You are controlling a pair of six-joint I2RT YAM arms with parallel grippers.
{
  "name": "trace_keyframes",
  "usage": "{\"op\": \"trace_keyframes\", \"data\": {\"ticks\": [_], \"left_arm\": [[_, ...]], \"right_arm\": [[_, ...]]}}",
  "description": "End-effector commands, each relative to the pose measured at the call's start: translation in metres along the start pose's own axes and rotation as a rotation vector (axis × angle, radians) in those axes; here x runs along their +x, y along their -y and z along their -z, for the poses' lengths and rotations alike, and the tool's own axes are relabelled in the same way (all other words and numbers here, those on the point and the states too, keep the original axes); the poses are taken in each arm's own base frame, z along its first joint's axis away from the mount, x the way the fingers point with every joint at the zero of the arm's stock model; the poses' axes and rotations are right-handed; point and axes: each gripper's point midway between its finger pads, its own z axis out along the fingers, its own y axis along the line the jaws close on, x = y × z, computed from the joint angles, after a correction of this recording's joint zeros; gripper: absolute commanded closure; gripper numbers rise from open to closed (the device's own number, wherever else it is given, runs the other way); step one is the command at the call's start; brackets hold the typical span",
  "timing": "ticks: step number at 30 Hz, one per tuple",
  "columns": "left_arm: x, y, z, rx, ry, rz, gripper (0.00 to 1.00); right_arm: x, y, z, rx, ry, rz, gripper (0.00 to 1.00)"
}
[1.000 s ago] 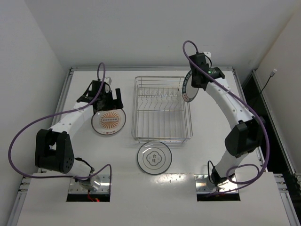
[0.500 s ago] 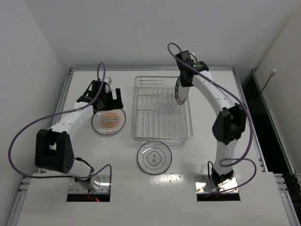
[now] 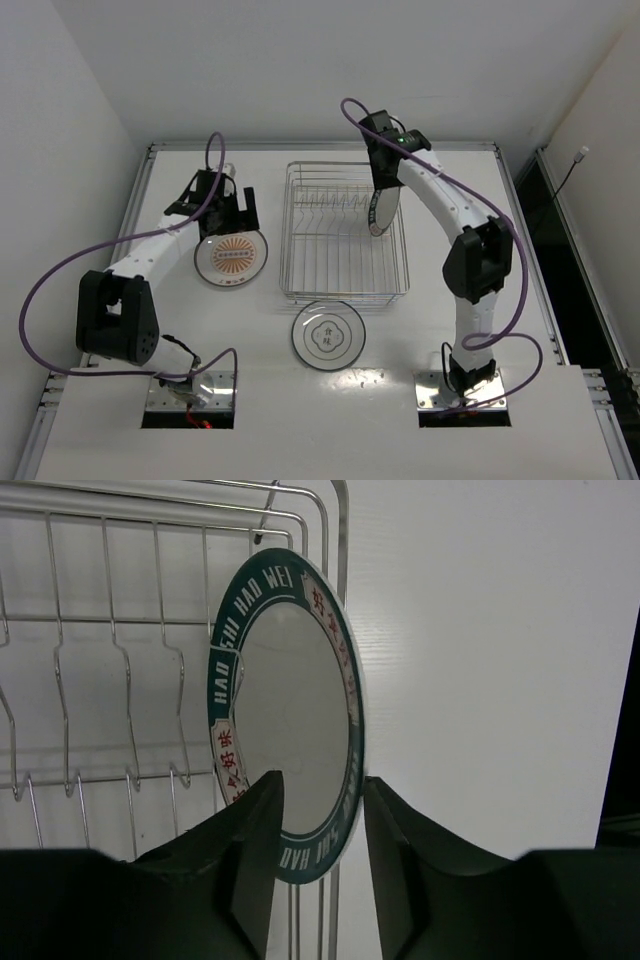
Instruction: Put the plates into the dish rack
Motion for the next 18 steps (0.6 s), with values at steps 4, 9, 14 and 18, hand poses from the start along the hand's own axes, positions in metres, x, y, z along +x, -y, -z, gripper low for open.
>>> {"op": "trace_keyframes", "data": {"ticks": [4, 9, 14, 18], "left_arm": [[-0.026, -0.018, 0.013, -0.115, 0.089, 0.032, 0.00], [-0.050, -0.052, 0.061, -0.232, 0.302, 0.128, 0.00], [-0.049, -0.075, 0.060, -0.224, 0.307, 0.287, 0.12], [-0.042, -0.086, 0.045, -0.097, 0.181, 0.410, 0.00]], "right_arm": [[-0.021, 0.018, 0.047, -0.037, 0.147, -0.095, 0.57], [-0.041, 0.025, 0.122, -0.210, 0.370, -0.212, 0.00], [-0.051, 0.004, 0.181, -0.494, 0.560, -0.288, 0.00], [-0.053, -0.003, 0.197, -0.552, 0.643, -0.295, 0.00]]}}
